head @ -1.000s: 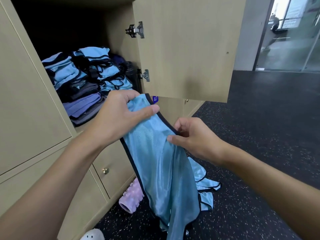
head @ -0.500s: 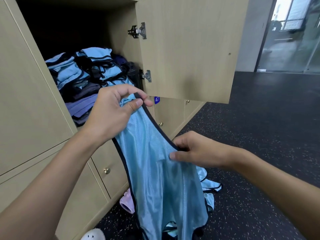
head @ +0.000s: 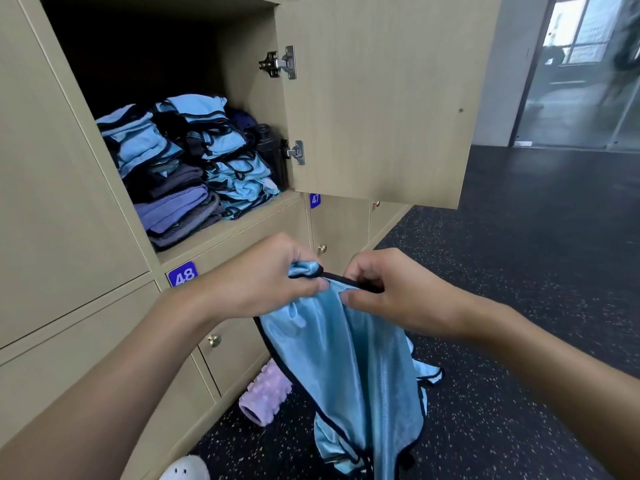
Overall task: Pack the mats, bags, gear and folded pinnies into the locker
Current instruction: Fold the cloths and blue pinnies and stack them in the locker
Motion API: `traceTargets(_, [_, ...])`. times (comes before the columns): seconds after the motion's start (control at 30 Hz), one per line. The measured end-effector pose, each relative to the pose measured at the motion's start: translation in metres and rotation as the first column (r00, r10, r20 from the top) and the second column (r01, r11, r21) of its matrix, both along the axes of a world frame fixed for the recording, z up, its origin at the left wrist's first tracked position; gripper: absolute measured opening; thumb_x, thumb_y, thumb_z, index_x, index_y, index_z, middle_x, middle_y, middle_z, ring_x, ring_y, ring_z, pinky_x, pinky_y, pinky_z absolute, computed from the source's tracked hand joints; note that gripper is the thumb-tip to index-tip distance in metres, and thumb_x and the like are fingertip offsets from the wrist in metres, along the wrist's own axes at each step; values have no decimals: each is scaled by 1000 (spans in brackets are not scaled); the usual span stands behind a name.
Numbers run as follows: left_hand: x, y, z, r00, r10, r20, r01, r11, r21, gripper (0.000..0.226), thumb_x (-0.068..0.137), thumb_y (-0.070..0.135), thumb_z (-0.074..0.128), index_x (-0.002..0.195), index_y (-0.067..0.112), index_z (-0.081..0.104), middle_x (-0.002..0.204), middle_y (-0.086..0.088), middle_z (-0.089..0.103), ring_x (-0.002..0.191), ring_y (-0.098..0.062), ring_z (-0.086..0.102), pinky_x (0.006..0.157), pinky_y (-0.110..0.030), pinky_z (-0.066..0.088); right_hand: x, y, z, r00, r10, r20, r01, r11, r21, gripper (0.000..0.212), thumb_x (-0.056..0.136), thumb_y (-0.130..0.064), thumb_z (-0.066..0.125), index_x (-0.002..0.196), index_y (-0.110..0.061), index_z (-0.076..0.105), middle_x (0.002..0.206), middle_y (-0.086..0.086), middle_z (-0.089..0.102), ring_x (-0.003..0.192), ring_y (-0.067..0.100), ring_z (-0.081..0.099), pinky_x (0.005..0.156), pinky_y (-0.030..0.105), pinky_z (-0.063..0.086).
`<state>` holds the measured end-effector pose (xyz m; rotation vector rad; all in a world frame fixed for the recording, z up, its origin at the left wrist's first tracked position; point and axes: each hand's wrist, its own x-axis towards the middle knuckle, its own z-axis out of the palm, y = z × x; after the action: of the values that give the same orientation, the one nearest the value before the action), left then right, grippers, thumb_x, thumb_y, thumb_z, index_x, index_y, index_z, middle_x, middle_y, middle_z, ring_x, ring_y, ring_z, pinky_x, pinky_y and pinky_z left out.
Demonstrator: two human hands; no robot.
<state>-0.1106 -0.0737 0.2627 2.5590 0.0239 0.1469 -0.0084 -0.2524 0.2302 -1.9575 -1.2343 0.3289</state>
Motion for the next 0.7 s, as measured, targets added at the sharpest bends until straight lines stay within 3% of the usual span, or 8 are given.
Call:
traceTargets(0.13, [0, 22, 5, 990, 79, 116, -106, 963, 247, 23, 94, 27, 66, 79, 9, 64, 68, -7, 63, 56, -17, 60, 58, -40, 53, 6, -8, 1, 988, 40, -151, -52, 996, -78, 12, 91, -24, 69, 92, -13, 63, 91, 11, 75, 81, 28, 71, 77, 45, 56])
traceTargets(0.2, [-3, 35, 8, 972, 148, 182, -203, 919, 336, 16, 93, 28, 66, 81, 18, 67, 76, 1, 67, 69, -16, 64, 68, -44, 55, 11, -14, 3, 987, 40, -159, -58, 992, -116, 12, 92, -25, 68, 94, -13, 66, 95, 13, 75, 85, 28, 71, 81, 48, 55])
traceTargets(0.27, [-6, 40, 9, 959, 191, 208, -259, 887, 383, 9, 91, 28, 69, 84, 22, 68, 82, 6, 68, 78, -15, 63, 75, -44, 54, 13, -16, 5, 993, 38, -110, -53, 989, -135, 13, 93, -22, 67, 94, -9, 68, 94, 16, 73, 77, 17, 63, 74, 42, 53])
traceTargets(0.33, [-8, 35, 8, 965, 191, 177, -237, 928, 289, 9, 87, 31, 74, 95, 29, 71, 95, 15, 69, 89, -6, 64, 85, -35, 53, 13, -17, 7, 997, 29, -72, -38, 991, -127, 13, 93, -17, 66, 94, -5, 69, 94, 17, 73, 74, 13, 58, 68, 35, 49])
traceTargets(0.43, [-4, 11, 0, 992, 79, 99, -83, 996, 40, 42, 78, 37, 82, 118, 34, 69, 114, 24, 67, 106, 11, 60, 96, -13, 46, 9, -14, 9, 998, 36, -53, -41, 995, -91, 11, 92, -16, 67, 92, -5, 70, 92, 17, 72, 72, 12, 56, 66, 30, 45])
traceTargets(0.5, [1, -7, -8, 999, -27, 37, 30, 995, -94, 42, 80, 29, 81, 120, 29, 69, 111, 20, 70, 99, 11, 62, 91, -10, 48, 5, -12, 10, 997, 55, -48, -57, 997, -56, 8, 91, -13, 68, 92, -6, 72, 90, 13, 74, 73, 11, 58, 66, 30, 48])
traceTargets(0.57, [5, -16, -14, 992, -125, -24, 118, 974, -195, 27, 85, 20, 78, 111, 16, 73, 89, 10, 71, 74, 2, 61, 71, -15, 50, 2, -11, 11, 997, 69, -40, -70, 997, -23, 7, 90, -11, 69, 93, -5, 73, 90, 9, 75, 76, 10, 62, 74, 32, 53])
traceTargets(0.7, [6, -12, -17, 988, -143, -56, 126, 964, -233, 25, 91, 19, 71, 91, -6, 68, 66, -4, 46, 57, -9, 37, 49, -19, 30, 2, -17, 13, 994, 83, -77, -83, 997, 1, 8, 90, -9, 70, 96, -5, 73, 92, 6, 76, 79, 8, 66, 80, 29, 54])
